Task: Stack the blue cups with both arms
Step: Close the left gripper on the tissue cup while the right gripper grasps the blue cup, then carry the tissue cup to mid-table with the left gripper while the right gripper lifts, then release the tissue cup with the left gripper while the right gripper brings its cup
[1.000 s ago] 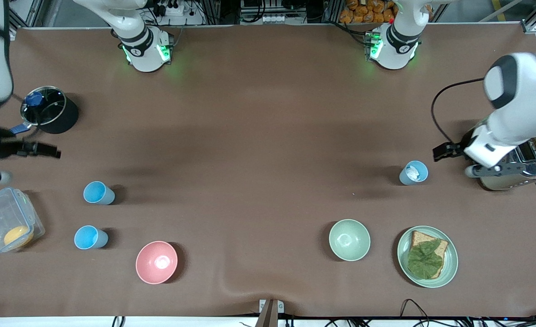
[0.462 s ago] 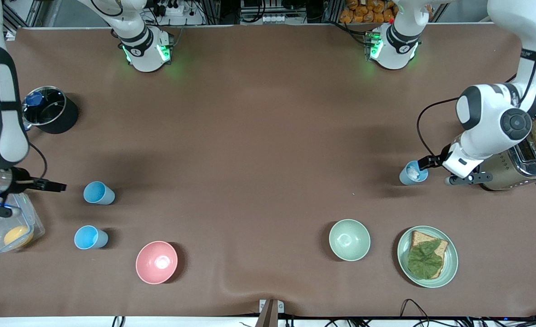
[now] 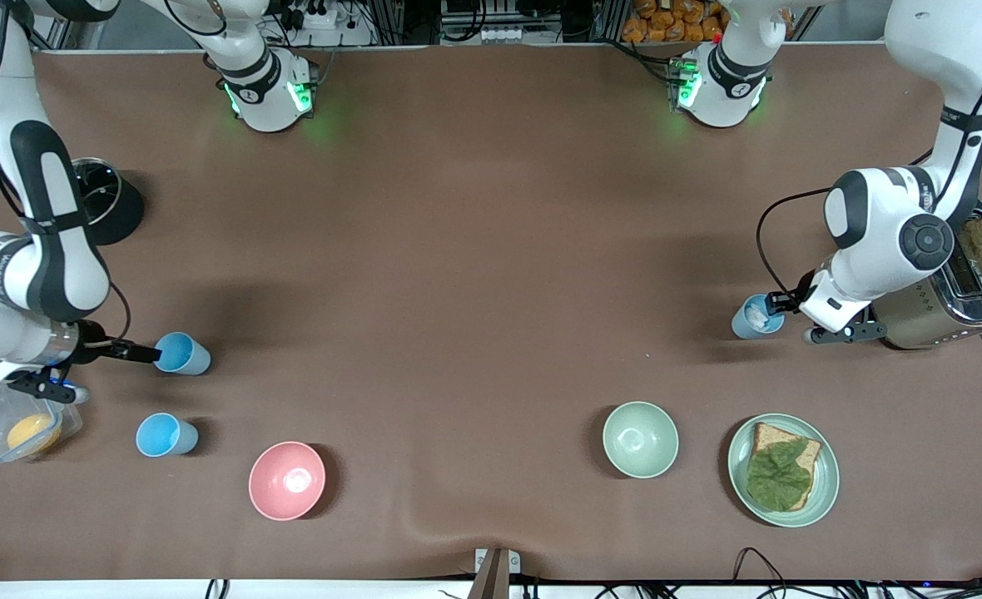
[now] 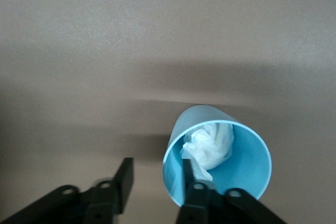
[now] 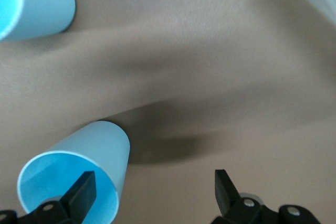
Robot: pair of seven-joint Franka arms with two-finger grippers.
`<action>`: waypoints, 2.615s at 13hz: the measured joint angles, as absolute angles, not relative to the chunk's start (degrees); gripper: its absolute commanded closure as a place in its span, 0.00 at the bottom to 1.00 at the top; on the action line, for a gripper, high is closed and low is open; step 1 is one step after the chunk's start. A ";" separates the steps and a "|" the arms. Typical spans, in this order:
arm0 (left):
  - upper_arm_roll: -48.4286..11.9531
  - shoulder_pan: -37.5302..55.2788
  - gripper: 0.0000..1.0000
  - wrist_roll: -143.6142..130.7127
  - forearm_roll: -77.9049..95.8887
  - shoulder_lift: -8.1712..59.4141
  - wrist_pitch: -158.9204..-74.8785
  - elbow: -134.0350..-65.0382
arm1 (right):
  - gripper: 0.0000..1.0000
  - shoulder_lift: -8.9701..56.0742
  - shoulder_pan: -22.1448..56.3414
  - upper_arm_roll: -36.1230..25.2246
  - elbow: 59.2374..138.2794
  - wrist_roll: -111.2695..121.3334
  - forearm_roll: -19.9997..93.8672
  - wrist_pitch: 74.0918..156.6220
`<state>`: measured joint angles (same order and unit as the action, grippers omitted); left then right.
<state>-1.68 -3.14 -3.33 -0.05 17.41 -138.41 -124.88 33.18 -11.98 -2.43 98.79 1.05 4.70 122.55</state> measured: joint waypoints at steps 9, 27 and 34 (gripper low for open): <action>-15.77 -2.01 1.00 -16.19 -0.02 16.93 -138.57 -118.55 | 1.00 33.65 -9.31 -2.33 100.30 -2.63 9.06 123.01; -17.86 34.75 0.00 -69.62 -4.67 41.66 -136.45 -89.65 | 1.00 18.81 -6.51 -2.02 104.25 -8.46 11.00 104.11; -16.53 32.17 0.00 -71.69 -6.07 25.66 -119.34 -85.55 | 1.00 12.51 13.39 -1.36 105.92 -34.77 16.63 97.27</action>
